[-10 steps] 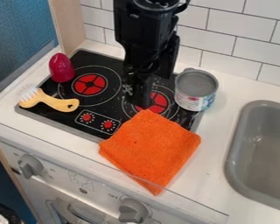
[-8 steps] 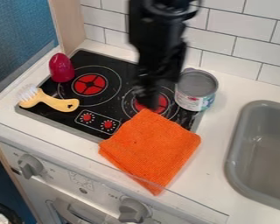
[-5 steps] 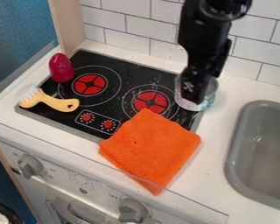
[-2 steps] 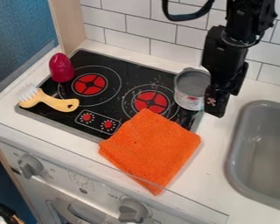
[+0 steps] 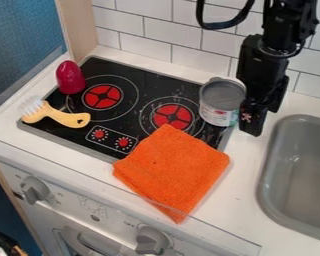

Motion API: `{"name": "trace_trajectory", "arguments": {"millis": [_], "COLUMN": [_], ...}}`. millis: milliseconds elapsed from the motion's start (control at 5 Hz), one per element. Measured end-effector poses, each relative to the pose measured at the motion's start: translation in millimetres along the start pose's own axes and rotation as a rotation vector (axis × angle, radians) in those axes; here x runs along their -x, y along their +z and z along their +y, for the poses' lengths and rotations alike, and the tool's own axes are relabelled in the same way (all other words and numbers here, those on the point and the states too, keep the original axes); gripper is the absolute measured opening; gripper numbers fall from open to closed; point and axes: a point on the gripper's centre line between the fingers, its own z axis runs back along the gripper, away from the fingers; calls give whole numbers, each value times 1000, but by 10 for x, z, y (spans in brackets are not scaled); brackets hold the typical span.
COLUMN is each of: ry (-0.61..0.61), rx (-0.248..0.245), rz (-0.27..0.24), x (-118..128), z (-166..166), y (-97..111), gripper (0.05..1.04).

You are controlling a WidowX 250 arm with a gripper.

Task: Moved the can to the left burner next to the red object.

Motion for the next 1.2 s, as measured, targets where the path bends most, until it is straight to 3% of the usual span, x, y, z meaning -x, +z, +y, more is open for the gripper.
{"name": "trace_trajectory", "arguments": {"millis": [600,1200], "ry": [96,233], "rx": [-2,-36], "rz": [-29,-46], "x": [-355,-1042], "z": [-33,121], "y": [-1,-12], "gripper": [999,999]}}
